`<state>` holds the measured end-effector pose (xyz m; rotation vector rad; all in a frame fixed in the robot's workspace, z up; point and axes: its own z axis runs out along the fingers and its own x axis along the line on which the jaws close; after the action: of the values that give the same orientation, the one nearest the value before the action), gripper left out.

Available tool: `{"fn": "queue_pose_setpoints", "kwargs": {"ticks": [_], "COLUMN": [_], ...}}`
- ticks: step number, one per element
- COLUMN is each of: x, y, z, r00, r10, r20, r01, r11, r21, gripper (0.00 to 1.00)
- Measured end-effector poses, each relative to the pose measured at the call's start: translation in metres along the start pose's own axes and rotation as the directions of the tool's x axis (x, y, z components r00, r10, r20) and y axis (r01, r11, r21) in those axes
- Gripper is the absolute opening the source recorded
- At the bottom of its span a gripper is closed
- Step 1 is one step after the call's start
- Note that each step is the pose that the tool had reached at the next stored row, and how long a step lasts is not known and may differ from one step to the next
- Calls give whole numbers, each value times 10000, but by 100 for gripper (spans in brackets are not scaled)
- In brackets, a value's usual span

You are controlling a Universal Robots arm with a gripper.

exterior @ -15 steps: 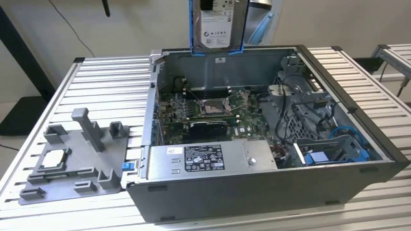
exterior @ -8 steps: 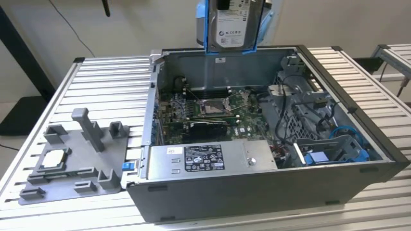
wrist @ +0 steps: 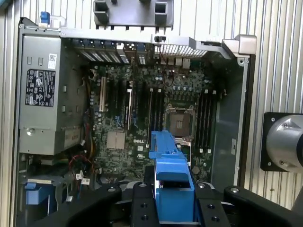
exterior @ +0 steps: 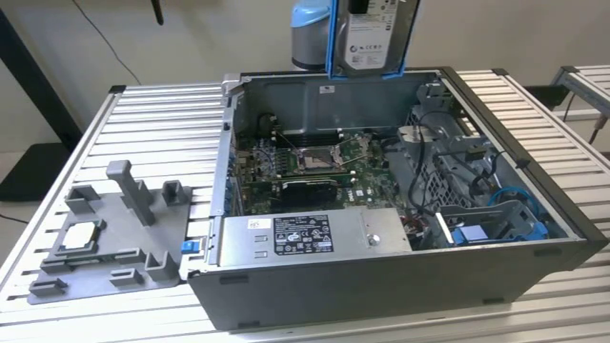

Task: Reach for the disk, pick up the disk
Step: 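Pick up the disk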

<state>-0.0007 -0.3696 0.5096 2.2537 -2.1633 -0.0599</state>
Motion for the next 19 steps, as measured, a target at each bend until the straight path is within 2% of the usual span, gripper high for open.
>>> {"fn": "queue_pose_setpoints", "kwargs": {"ticks": [19], "x": [35], "y": [-866], "z": [-27], "r00": [10000], "r10": [-2], "r20": [2], "r01": [2], "r11": [10000], "r21": [-34], "gripper": [0]}}
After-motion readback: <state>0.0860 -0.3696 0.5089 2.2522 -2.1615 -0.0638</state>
